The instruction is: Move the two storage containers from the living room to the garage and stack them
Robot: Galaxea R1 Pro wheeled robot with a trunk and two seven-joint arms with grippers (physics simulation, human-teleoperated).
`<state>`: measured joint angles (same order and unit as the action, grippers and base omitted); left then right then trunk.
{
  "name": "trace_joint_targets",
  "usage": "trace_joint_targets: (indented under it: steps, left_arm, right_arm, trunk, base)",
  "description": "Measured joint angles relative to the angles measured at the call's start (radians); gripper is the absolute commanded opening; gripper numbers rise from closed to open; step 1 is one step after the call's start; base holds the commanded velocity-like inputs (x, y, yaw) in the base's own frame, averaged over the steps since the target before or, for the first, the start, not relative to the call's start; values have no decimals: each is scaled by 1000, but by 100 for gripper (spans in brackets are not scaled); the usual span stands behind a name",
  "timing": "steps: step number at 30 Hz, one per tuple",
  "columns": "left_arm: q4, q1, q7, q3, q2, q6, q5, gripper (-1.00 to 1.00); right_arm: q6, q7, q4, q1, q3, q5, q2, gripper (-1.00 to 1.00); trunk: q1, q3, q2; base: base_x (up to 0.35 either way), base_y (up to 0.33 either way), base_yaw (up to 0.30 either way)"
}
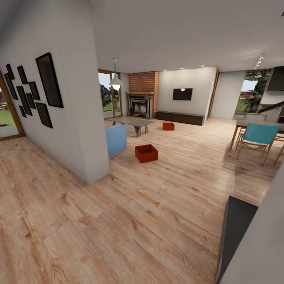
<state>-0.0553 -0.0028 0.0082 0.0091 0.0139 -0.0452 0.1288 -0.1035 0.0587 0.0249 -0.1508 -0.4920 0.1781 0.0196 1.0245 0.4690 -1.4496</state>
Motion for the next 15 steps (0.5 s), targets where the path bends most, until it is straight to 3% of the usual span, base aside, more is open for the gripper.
trace_joint_targets:
  steps: [15]
  left_arm:
    - [0, 0, 0, 0, 0, 0, 0, 100]
  right_arm:
    - [0, 0, 0, 0, 0, 0, 0, 100]
  trunk:
    - [0, 0, 0]
  base:
    - [321, 0, 0]
